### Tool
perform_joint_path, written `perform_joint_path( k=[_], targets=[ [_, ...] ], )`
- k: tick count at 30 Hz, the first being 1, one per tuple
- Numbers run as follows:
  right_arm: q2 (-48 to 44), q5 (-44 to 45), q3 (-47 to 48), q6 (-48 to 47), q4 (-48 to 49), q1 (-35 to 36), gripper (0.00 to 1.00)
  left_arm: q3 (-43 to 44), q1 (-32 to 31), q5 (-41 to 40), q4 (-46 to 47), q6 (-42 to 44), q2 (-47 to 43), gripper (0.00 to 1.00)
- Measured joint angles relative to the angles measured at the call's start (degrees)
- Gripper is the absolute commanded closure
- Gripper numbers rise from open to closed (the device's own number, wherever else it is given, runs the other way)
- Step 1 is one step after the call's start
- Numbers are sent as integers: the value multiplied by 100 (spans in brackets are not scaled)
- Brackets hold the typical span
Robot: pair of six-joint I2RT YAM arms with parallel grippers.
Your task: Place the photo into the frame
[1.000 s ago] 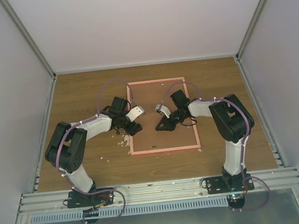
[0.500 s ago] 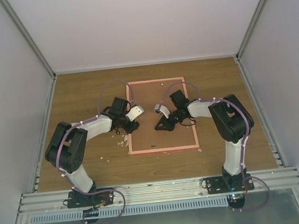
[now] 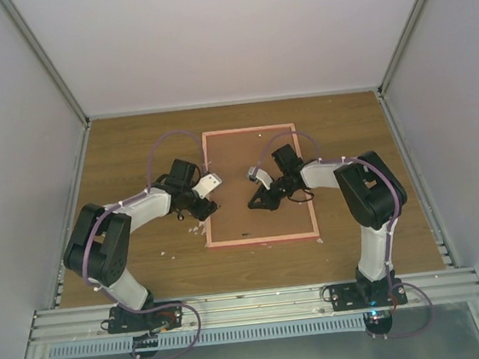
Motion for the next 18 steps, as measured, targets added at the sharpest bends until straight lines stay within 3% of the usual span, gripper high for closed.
perform_joint_path(
  k=[6, 18],
  targets=[
    [0, 11, 0, 2, 2, 2, 92, -7, -59, -133, -20, 83, 4, 24],
    [-13, 90, 2, 0, 2, 9, 92, 225, -181, -374, 48, -348, 297, 42]
  ],
)
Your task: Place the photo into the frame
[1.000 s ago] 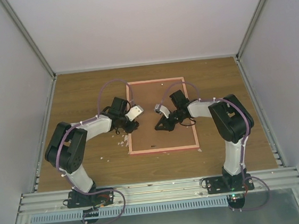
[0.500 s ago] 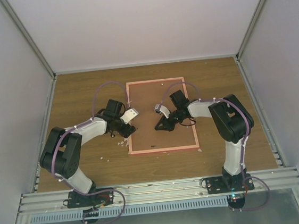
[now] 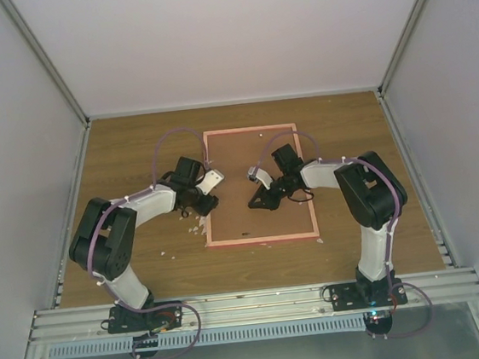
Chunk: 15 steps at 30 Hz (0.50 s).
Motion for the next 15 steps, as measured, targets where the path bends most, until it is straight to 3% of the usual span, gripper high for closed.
perform_joint_path(
  k=[5, 15],
  targets=[
    [-7, 26, 0, -11, -2, 4, 92, 46, 7, -125, 39, -179, 48, 59],
    [-61, 63, 0, -13, -28, 20, 92, 81, 225, 236, -52, -352, 61, 49]
  ],
)
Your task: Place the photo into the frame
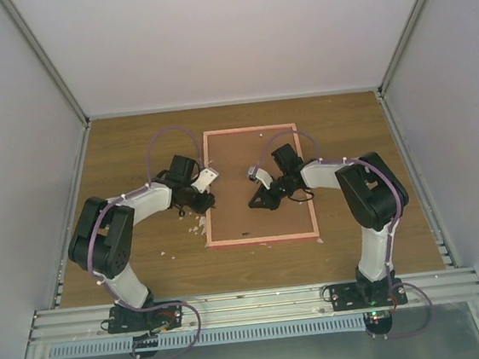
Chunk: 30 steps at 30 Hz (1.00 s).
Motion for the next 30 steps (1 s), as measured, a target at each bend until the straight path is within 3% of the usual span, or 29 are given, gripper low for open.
perform_joint_path(
  k=[11, 15, 21, 30],
  targets=[
    [-157, 184, 278, 525, -92, 232, 92, -111, 931, 1250, -83, -503, -540, 54],
    [-160, 105, 444, 597, 125, 568, 87, -203, 1080, 1547, -103, -627, -514, 56],
    [256, -229, 975, 214, 415, 940, 78, -203, 1104, 1843, -101, -723, -271, 56],
    [1078, -612, 1838, -855, 79, 1040, 79, -179, 1128, 1969, -96, -782, 94, 58]
  ],
)
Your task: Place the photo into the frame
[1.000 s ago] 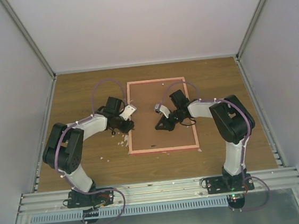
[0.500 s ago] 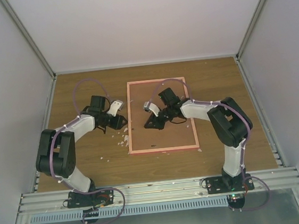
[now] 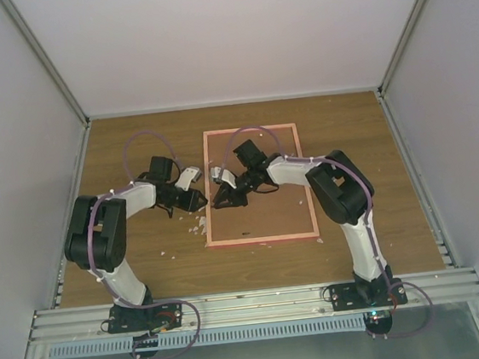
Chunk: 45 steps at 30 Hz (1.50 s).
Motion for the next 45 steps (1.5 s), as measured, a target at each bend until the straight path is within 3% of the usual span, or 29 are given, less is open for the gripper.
perform_joint_path(
  k=[6, 9, 14, 20, 29, 33, 45],
  targets=[
    [426, -94, 487, -487, -494, 129, 80, 48, 0, -4, -7, 2, 57, 52],
    [457, -94, 490, -568, -645, 151, 76, 48, 0, -24, -7, 11, 57, 50],
    [518, -22, 501, -678, -710, 155, 71, 46, 0, -46, 2, 11, 57, 50],
    [520, 57, 522, -732, -730, 179, 73, 46, 0, -59, 11, 13, 57, 51],
    [52, 385, -199, -444, 37, 203, 74, 46, 0, -72, 11, 15, 57, 52],
    [-157, 393, -365, -254, 286, 197, 69, 44, 0, -72, 11, 15, 57, 52],
    [208, 562, 94, -173, 413, 199, 70, 42, 0, -70, 11, 13, 57, 53]
  ],
)
